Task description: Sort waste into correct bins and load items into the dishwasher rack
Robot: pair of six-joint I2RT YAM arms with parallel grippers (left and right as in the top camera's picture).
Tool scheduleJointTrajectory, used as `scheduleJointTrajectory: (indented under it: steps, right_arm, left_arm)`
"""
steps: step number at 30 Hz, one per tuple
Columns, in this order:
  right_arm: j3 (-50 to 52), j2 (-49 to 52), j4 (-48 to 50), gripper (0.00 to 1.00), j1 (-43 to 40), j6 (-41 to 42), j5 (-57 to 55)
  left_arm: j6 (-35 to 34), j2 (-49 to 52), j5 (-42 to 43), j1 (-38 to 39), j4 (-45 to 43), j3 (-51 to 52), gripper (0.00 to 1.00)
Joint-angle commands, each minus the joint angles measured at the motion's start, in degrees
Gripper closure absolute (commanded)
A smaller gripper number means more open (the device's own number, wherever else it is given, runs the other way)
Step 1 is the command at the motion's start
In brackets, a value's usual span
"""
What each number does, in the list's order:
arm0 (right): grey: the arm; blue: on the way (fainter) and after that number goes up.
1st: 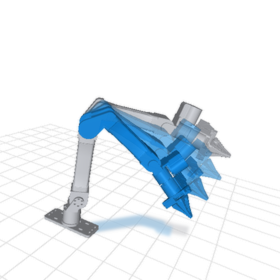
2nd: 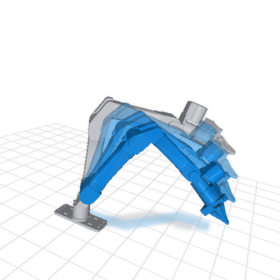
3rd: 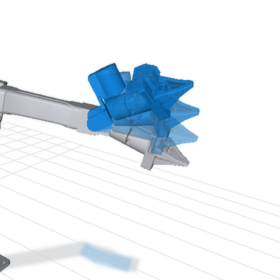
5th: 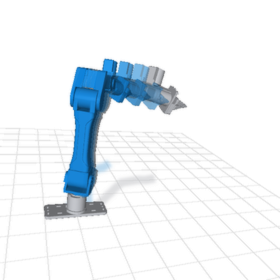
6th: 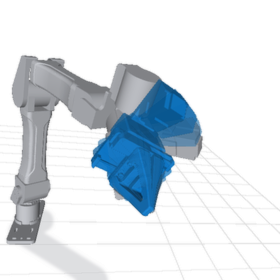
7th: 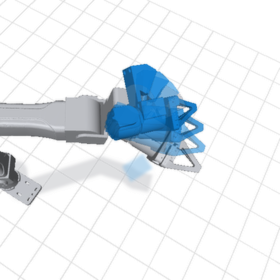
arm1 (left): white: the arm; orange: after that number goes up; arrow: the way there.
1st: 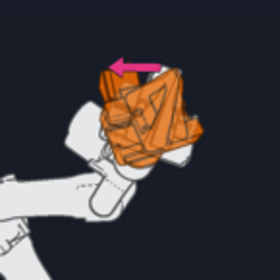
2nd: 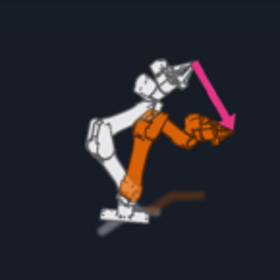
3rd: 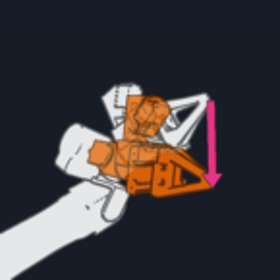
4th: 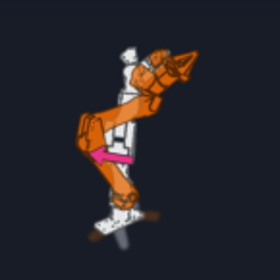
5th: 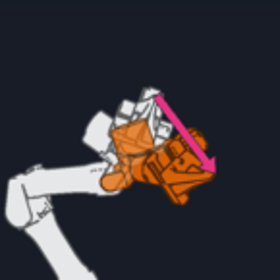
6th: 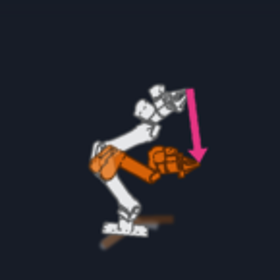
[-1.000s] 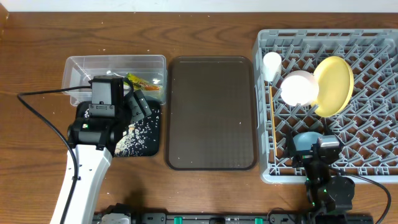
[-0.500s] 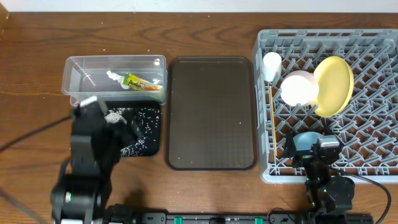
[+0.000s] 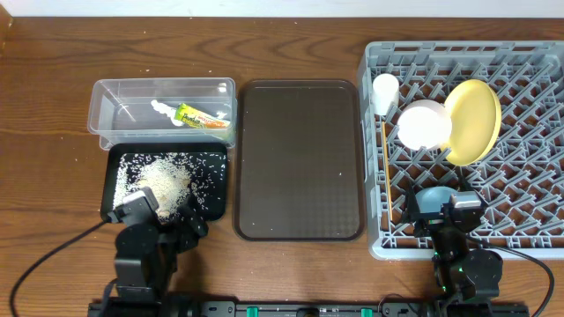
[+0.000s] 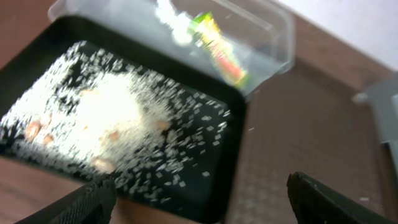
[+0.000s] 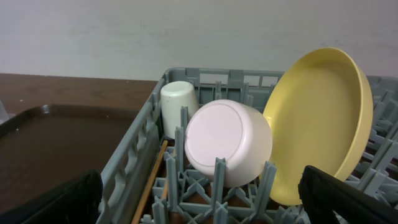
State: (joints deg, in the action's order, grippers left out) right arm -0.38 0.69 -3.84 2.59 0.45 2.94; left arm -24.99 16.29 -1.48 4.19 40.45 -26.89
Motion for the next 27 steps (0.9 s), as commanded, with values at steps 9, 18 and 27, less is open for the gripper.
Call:
scheduleJointTrajectory:
  steps: [9,18,27]
  right_arm:
    - [0.07,-0.37,-0.24,0.01,-0.92,0.81,-0.52]
    - [0.07,-0.37,-0.24,0.01,-0.92,0.81,-0.55]
    - [0.07,-0.37,-0.24,0.01,-0.92,0.79,-0.55]
  left_arm:
    - [0.74,-9.14,-3.30,-0.26,-18.49,15.89,0.10]
    - [0.79,-13.97,-3.34,-0.26,-46.73,24.98,0.10]
    - [0.79,-16.22,-3.32,-0.92,-42.77,26.67,0.10]
